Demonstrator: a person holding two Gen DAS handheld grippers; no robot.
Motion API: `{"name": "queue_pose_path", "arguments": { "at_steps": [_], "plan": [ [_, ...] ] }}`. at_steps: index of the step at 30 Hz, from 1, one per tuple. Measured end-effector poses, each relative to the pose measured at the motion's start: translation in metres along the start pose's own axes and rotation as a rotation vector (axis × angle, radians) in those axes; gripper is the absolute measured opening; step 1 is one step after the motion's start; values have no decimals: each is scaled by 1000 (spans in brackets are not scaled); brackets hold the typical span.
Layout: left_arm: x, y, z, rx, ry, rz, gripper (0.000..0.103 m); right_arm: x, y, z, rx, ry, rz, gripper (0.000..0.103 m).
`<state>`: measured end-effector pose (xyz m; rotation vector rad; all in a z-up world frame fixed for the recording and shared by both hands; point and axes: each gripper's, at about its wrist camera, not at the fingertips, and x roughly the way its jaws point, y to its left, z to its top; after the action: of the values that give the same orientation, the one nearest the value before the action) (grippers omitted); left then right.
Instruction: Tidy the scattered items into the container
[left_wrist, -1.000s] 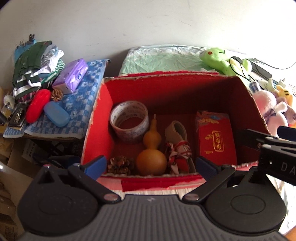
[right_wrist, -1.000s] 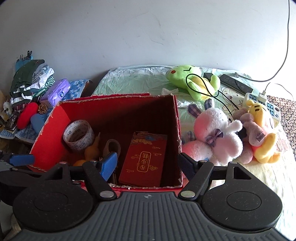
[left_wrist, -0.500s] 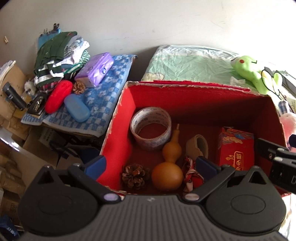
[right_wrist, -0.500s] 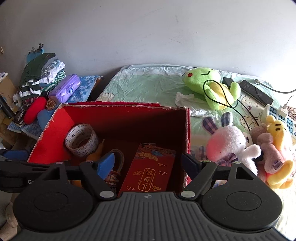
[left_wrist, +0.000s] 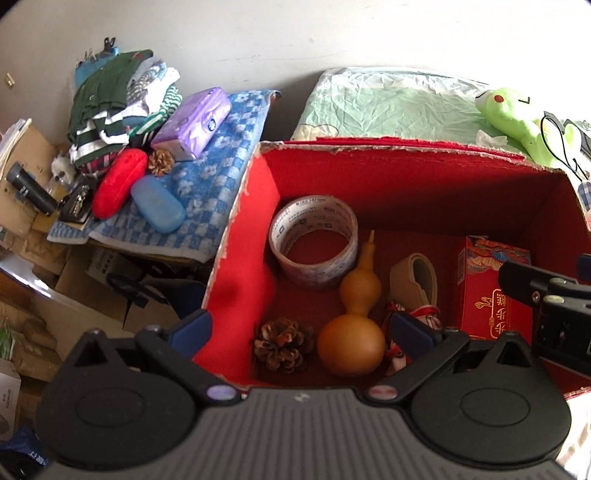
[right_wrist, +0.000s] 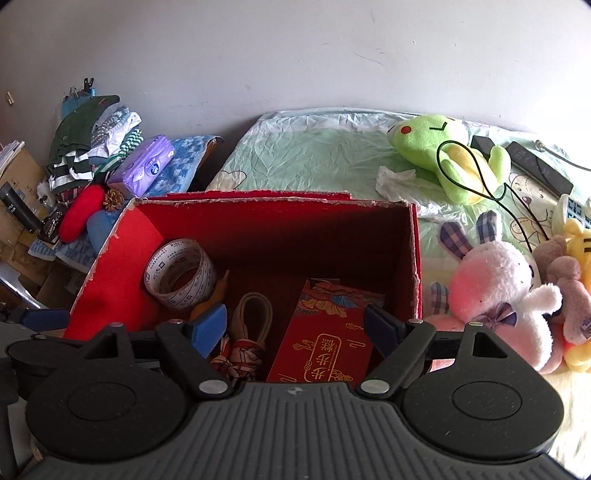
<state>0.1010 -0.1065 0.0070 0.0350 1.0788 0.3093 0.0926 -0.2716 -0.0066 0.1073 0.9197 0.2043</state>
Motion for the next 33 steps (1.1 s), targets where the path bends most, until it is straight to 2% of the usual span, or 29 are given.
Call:
{"name": "queue_pose_path", "arguments": {
  "at_steps": [5,10,19,25,27,33],
  "plan": [
    [13,2,4,13,34,-42,102,1,2,0,15,15,-59,84],
    [20,4,6,72,26,-62,103,5,5,-2,68,35,-71,84],
    [33,6,7,156,27,-141,103,24,18,-10,134,74,-97,84],
    [45,9,15,112,57,-205,103,30,15,-4,171,77,-155,84],
    [45,7,17,120,45,-223,103,31,14,-1,180,72,-169,84],
    [51,5,21,118,44,-225,103,45,11,1,170,119,-198,83]
  ]
}}
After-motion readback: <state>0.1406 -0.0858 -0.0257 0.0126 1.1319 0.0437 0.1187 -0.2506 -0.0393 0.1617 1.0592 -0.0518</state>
